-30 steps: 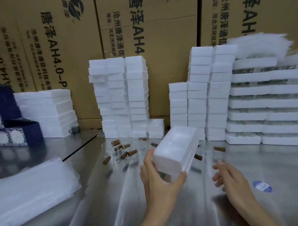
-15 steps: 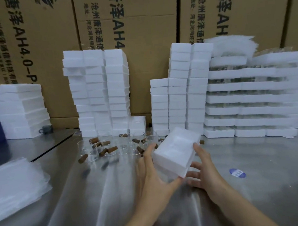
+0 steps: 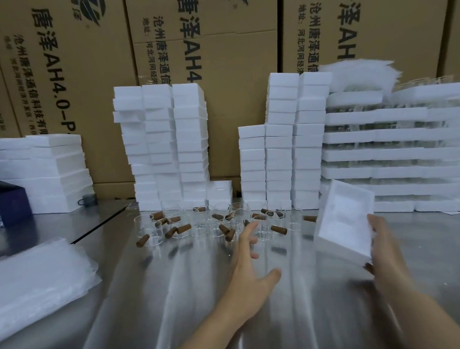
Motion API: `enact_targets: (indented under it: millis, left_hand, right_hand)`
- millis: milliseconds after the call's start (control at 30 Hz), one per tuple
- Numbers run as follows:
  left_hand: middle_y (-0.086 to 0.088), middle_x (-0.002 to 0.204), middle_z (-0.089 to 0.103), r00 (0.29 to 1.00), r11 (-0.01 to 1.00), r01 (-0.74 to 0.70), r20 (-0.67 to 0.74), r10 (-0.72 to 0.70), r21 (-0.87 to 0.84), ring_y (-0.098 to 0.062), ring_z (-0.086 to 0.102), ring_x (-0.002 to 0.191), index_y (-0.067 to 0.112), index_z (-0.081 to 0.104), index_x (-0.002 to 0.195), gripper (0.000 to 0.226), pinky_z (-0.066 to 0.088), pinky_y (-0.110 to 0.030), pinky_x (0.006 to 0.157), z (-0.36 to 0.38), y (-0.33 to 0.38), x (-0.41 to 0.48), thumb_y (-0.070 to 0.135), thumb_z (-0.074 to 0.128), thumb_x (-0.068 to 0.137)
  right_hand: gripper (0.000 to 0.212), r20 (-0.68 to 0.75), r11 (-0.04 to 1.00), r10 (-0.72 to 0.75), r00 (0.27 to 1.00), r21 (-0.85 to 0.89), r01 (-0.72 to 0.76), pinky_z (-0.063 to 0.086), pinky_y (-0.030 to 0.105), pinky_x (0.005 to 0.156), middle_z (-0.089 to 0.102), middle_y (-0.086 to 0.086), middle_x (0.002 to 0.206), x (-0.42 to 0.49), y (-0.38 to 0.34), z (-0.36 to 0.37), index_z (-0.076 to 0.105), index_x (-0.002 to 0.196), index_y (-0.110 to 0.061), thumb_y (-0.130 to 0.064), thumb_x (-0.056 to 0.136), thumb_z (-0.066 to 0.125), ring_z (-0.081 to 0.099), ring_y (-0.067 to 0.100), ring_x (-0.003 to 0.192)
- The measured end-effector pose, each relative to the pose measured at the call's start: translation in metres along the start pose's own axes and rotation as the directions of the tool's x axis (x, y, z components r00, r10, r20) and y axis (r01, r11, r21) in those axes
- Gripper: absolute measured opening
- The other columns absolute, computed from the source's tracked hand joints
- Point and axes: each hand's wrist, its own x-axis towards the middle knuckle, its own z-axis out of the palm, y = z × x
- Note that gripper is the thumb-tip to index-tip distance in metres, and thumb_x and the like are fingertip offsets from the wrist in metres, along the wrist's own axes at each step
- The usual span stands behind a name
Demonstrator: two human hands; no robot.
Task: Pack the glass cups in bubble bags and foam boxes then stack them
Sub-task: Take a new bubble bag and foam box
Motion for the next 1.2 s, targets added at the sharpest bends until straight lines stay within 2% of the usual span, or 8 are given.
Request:
enact_targets:
  millis: [133, 333, 533, 667, 800, 900, 1033, 1200]
  left_hand:
    - [0.023, 0.131, 0.044, 0.996, 0.998, 0.043, -0.079, -0.039, 0.042, -0.005, 0.054, 0.115, 0.057, 0.053, 0.130, 0.058, 0.042, -0.008, 0.090, -0.006, -0.014, 0.012, 0.017, 0.076, 0.094]
    - [0.020, 0.110, 0.055, 0.954, 0.978, 0.071, -0.301, -0.008, 0.197, 0.006, 0.058, 0.095, 0.045, 0.069, 0.092, 0.029, 0.042, -0.007, 0.078, -0.035, -0.040, 0.036, 0.017, 0.072, 0.097]
    - [0.003, 0.121, 0.065, 0.822, 0.783, 0.282, -0.561, 0.101, 0.554, -0.023, 0.055, 0.118, 0.026, 0.077, 0.110, 0.021, 0.049, -0.041, 0.091, -0.128, -0.083, 0.048, 0.015, 0.071, 0.093]
    - [-0.013, 0.143, 0.058, 0.634, 0.715, 0.601, -0.758, -0.154, 0.358, -0.037, 0.052, 0.130, 0.023, 0.063, 0.135, 0.037, 0.045, -0.051, 0.105, -0.176, -0.111, 0.052, 0.030, 0.066, 0.100]
    - [-0.013, 0.135, 0.068, 0.556, 0.664, 0.726, -0.722, -0.411, 0.181, -0.035, 0.062, 0.127, 0.020, 0.063, 0.137, 0.046, 0.038, -0.049, 0.109, -0.194, -0.128, 0.064, 0.052, 0.044, 0.110]
    - [-0.012, 0.125, 0.074, 0.583, 0.599, 0.755, -0.690, -0.429, 0.265, -0.034, 0.065, 0.122, 0.025, 0.071, 0.127, 0.052, 0.036, -0.047, 0.106, -0.193, -0.133, 0.070, 0.058, 0.035, 0.110]
    - [-0.013, 0.108, 0.076, 0.574, 0.597, 0.763, -0.685, -0.449, 0.248, -0.034, 0.067, 0.106, 0.019, 0.072, 0.108, 0.052, 0.038, -0.044, 0.098, -0.195, -0.136, 0.071, 0.054, 0.034, 0.109]
    - [-0.015, 0.101, 0.075, 0.405, 0.792, 0.505, -0.715, -0.569, -0.344, -0.035, 0.069, 0.090, 0.008, 0.073, 0.095, 0.048, 0.057, -0.043, 0.091, -0.201, -0.125, 0.074, 0.041, 0.042, 0.111]
  right_hand:
    - [0.065, -0.189, 0.989, -0.001, 0.982, -0.149, -0.027, 0.047, 0.049, 0.093, 0.063, 0.014, 0.123, 0.016, 0.007, -0.021, 0.064, 0.128, -0.016, -0.064, 0.085, 0.053, 0.060, 0.039, 0.109]
    - [0.053, -0.349, 0.903, -0.309, 0.885, -0.399, 0.158, 0.029, 0.060, 0.116, 0.048, 0.017, 0.150, -0.001, -0.005, -0.007, 0.057, 0.141, -0.024, -0.048, 0.094, 0.055, 0.041, 0.044, 0.137]
    - [0.030, 0.011, 0.537, -0.779, 0.627, -0.504, 0.676, 0.028, 0.037, 0.097, 0.059, 0.000, 0.123, -0.040, -0.001, 0.033, 0.064, 0.115, -0.026, -0.037, 0.089, 0.054, 0.046, 0.031, 0.122]
    - [0.012, 0.250, 0.337, -0.840, 0.481, -0.455, 0.824, 0.027, 0.029, 0.091, 0.063, -0.007, 0.109, -0.054, 0.019, 0.057, 0.068, 0.094, -0.028, -0.029, 0.087, 0.059, 0.053, 0.024, 0.110]
    - [0.023, 0.321, 0.422, -0.774, 0.545, -0.379, 0.823, 0.034, 0.030, 0.088, 0.063, -0.011, 0.099, -0.056, 0.034, 0.067, 0.065, 0.084, -0.032, -0.012, 0.091, 0.072, 0.047, 0.008, 0.100]
    - [0.028, 0.353, 0.442, -0.751, 0.558, -0.360, 0.822, 0.035, 0.022, 0.086, 0.063, -0.016, 0.098, -0.055, 0.037, 0.065, 0.062, 0.081, -0.038, -0.013, 0.091, 0.071, 0.049, -0.004, 0.104]
    - [0.022, 0.329, 0.538, -0.687, 0.648, -0.370, 0.757, 0.050, 0.039, 0.084, 0.064, -0.017, 0.095, -0.048, 0.033, 0.060, 0.065, 0.080, -0.035, -0.019, 0.094, 0.067, 0.056, 0.003, 0.100]
    - [0.020, 0.346, 0.552, -0.658, 0.669, -0.383, 0.741, 0.050, 0.038, 0.082, 0.066, -0.017, 0.093, -0.046, 0.035, 0.058, 0.064, 0.079, -0.034, -0.020, 0.093, 0.065, 0.058, 0.003, 0.097]
